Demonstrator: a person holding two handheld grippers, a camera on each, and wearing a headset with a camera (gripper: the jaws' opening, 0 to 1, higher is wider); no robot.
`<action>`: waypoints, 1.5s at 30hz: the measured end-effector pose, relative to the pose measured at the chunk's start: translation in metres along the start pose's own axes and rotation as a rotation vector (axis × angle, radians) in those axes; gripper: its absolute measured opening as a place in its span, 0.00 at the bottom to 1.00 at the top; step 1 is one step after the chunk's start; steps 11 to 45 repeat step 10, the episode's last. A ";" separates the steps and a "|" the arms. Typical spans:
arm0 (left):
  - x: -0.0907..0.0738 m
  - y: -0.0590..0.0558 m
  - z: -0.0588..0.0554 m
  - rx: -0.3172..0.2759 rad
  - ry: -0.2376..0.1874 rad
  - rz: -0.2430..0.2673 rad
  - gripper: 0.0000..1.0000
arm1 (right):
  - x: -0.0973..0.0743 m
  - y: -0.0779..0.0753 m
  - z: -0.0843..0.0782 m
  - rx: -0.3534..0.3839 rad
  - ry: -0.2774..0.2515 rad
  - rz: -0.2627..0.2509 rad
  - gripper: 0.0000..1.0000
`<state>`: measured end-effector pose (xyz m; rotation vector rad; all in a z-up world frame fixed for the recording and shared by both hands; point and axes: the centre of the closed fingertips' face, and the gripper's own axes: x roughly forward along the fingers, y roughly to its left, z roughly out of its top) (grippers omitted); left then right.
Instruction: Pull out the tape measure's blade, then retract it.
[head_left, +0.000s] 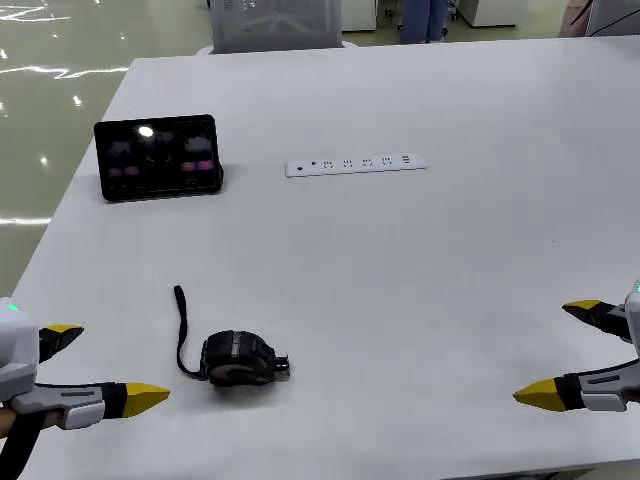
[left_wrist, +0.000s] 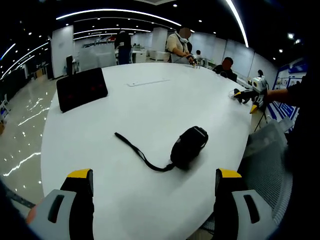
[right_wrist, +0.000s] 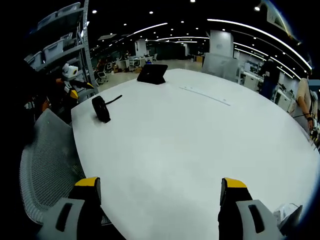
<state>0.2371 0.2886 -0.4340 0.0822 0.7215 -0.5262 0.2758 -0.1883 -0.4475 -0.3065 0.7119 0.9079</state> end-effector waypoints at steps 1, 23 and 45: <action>0.000 0.001 -0.001 0.002 0.005 0.002 0.99 | 0.000 -0.001 0.000 -0.002 0.000 -0.004 0.99; -0.003 0.002 -0.002 -0.001 0.007 0.006 0.99 | -0.002 -0.004 0.001 0.002 0.005 -0.011 0.99; -0.003 0.002 -0.002 -0.001 0.007 0.006 0.99 | -0.002 -0.004 0.001 0.002 0.005 -0.011 0.99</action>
